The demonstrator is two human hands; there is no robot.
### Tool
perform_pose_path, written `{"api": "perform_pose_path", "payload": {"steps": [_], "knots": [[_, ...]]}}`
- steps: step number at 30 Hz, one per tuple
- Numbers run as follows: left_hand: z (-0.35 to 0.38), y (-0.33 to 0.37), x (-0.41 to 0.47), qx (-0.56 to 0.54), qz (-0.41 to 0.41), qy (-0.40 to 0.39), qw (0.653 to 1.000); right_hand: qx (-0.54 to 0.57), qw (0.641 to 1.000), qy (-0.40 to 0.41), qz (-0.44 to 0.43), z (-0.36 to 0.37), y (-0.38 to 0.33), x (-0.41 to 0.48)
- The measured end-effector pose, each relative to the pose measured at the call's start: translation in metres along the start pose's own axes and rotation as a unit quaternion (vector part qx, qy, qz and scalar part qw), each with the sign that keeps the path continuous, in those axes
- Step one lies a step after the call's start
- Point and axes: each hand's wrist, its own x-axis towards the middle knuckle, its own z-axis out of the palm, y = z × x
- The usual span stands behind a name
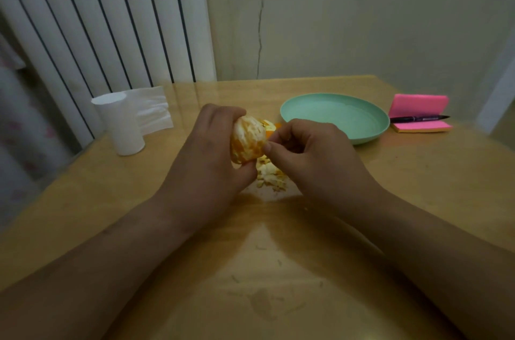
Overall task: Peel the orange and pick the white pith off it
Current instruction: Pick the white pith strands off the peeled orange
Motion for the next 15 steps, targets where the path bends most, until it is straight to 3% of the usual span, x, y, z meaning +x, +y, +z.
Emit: {"api": "perform_pose_path", "payload": {"steps": [5,15], "knots": [[0.000,0.008,0.003,0.061,0.051,0.005,0.997,-0.068,0.998,0.006,-0.009,-0.002,-0.006,-0.002],[0.004,0.018,0.003,0.048,0.067,0.011,0.997,-0.023,0.998,0.055,0.017,0.000,-0.006,-0.001]]}}
